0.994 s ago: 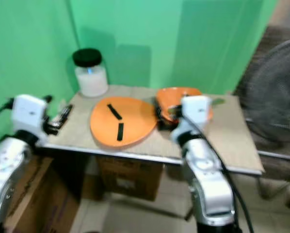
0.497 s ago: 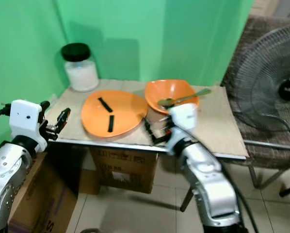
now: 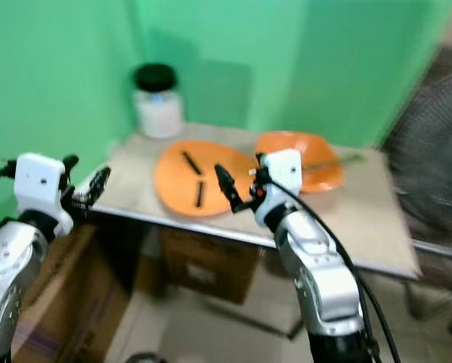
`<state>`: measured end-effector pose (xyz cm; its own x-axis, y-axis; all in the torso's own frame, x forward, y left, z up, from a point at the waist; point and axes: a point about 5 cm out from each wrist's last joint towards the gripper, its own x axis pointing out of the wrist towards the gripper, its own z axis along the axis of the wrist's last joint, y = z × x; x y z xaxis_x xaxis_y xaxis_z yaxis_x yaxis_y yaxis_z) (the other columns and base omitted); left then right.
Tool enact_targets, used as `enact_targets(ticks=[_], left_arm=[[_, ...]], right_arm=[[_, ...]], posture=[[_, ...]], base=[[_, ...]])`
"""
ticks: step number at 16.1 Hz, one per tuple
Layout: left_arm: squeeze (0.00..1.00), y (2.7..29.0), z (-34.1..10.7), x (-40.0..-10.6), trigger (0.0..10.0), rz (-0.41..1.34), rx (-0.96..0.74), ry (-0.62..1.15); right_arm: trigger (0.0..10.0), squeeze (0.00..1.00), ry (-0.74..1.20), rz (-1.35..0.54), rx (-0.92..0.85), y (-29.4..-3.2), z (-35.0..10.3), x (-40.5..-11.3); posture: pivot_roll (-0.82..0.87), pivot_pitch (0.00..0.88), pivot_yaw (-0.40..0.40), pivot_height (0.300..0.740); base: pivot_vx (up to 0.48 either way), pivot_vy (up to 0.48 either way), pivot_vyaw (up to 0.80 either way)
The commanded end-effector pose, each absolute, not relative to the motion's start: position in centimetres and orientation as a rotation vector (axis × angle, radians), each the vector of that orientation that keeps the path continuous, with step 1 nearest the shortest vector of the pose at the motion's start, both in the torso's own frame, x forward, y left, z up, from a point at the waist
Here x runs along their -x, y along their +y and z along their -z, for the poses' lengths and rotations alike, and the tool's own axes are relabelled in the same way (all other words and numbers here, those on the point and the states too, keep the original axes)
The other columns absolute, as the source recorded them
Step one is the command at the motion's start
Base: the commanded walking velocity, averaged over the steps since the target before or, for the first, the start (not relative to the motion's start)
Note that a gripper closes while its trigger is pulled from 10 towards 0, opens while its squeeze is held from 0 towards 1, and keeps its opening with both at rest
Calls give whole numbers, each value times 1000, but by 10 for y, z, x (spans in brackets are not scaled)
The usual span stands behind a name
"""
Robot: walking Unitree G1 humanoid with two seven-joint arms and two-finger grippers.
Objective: Setting the table
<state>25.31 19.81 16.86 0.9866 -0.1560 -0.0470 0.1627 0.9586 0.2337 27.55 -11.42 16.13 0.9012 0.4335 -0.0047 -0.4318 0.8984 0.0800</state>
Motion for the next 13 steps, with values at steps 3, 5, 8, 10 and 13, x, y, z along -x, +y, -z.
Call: enact_targets(ticks=[3, 5, 8, 10, 13], left_arm=[[0, 197, -170, -253, 10000, 176, -243, 22], [0, 200, -169, -251, 10000, 185, -252, 31], [0, 199, -169, -250, 10000, 201, -256, 36], [0, 200, -168, -250, 10000, 206, -262, 43], [0, 201, -166, -251, 10000, 216, -270, 55]], right_arm=[[10000, 1000, 14, -447, -51, -117, -164, -274], [10000, 1000, 29, -460, -39, -116, -162, -272], [10000, 733, 30, -509, 0, -113, -163, -272], [10000, 0, 29, -546, 22, -110, -165, -273], [10000, 0, 32, -606, 56, -104, -168, -275]], posture=[[131, 0, -13, 740], [130, 0, -12, 740], [132, 0, -12, 740], [132, 0, -12, 740], [129, 0, -7, 740]], base=[[329, 0, 0], [332, 0, 0], [330, 0, 0], [287, 0, 0], [0, 0, 0]])
